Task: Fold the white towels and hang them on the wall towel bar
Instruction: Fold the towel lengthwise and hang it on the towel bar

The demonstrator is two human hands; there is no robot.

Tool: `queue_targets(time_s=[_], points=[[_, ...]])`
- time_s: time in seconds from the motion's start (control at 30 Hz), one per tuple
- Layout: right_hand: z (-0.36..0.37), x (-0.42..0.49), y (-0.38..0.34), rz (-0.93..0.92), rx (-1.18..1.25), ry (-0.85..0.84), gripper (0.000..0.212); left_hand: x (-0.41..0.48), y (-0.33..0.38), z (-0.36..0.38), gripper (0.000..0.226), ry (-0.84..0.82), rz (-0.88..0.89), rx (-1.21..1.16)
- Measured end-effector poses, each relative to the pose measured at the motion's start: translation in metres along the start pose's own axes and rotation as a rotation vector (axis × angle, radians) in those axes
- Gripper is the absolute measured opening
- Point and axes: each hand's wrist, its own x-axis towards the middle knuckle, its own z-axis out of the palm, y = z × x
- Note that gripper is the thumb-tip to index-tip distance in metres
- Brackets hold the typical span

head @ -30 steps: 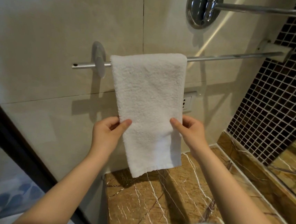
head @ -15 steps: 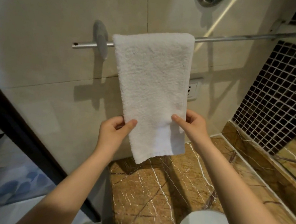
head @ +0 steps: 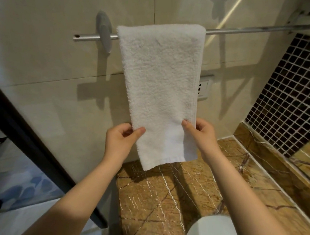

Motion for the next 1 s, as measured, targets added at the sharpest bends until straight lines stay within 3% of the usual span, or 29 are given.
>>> queue_targets(time_s=[0.07,0.2,0.5,0.7,0.8,0.9,1.0], points=[[-0.002,-0.005,0.006,0.032,-0.002,-0.036,0.044,-0.002,-0.004,0.001,0.032,-0.029,-0.022,-0.005],[-0.003,-0.015,0.029,0.116,-0.05,-0.046,0.046,-0.008,-0.008,0.011,0.007,-0.092,-0.114,0.027],[-0.001,-0.017,0.041,0.122,-0.078,-0.047,0.044,-0.016,-0.019,0.015,0.014,-0.039,-0.158,0.052],[0.004,-0.025,0.043,0.104,-0.059,-0.025,0.035,-0.017,-0.025,0.016,0.021,0.051,-0.134,0.078],[0.004,-0.028,0.042,0.094,-0.069,-0.031,0.028,-0.022,-0.032,0.015,0.01,0.014,-0.174,0.042],[-0.001,-0.033,0.046,0.119,-0.077,-0.033,0.008,-0.027,-0.04,0.013,0.014,-0.033,-0.206,0.026],[-0.002,-0.035,0.052,0.15,-0.088,-0.031,0.006,-0.029,-0.045,0.014,0.014,-0.059,-0.203,0.045]])
